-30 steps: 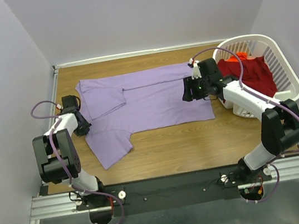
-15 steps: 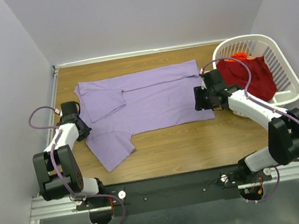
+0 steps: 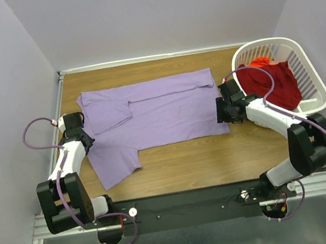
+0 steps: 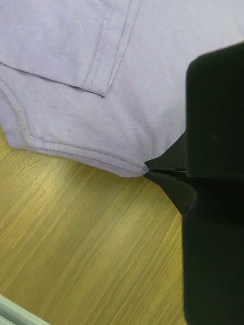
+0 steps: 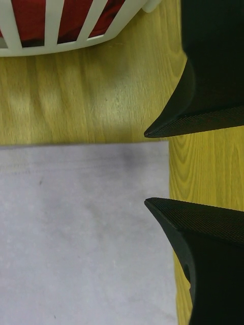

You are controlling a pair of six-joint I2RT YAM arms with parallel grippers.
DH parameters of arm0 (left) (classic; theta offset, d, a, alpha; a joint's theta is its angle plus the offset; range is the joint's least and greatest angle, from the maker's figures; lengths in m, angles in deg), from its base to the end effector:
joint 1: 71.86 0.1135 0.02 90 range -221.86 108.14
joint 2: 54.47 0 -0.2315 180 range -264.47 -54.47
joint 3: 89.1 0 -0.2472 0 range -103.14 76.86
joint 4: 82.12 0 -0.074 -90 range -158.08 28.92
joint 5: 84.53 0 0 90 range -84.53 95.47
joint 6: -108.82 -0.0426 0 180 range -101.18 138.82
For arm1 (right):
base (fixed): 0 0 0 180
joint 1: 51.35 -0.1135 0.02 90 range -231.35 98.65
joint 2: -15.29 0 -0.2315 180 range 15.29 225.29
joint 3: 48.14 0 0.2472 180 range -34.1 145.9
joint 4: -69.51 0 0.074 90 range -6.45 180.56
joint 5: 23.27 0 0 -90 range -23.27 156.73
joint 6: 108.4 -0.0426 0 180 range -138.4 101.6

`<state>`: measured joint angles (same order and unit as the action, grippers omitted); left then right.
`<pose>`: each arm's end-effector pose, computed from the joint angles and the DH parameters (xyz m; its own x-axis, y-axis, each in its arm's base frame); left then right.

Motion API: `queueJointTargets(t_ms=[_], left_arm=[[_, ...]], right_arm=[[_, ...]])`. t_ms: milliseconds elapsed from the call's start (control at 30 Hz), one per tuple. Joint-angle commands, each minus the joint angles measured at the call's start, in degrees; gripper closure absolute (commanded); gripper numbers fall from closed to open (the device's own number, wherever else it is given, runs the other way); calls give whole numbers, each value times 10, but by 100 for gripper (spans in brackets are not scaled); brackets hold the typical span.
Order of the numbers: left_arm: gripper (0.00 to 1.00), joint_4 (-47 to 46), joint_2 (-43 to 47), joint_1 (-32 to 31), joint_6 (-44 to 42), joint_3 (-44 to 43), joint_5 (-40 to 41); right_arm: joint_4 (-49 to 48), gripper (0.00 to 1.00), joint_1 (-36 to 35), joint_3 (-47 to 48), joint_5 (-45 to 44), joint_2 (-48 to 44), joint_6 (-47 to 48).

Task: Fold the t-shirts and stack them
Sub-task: Fold the tshirt

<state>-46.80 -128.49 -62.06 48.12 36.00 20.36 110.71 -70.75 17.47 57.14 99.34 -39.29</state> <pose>0.2512 0.0545 0.1614 -0.5465 -0.5744 -0.6095 -0.6642 0.7405 -0.1023 0.2751 0.0893 0.1655 -0.8488 0.0738 -0.5235 0.0584 0.9972 0.0459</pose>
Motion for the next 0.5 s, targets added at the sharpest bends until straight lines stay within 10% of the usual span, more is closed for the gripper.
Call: queueJointTargets(t_ms=[0, 467], left_arm=[[100, -6, 16, 7, 14, 1, 46], [100, -7, 32, 7, 18, 4, 50]], right_arm=[[14, 42, -9, -10, -44, 17, -25], [26, 42, -36, -10, -51, 59, -47]])
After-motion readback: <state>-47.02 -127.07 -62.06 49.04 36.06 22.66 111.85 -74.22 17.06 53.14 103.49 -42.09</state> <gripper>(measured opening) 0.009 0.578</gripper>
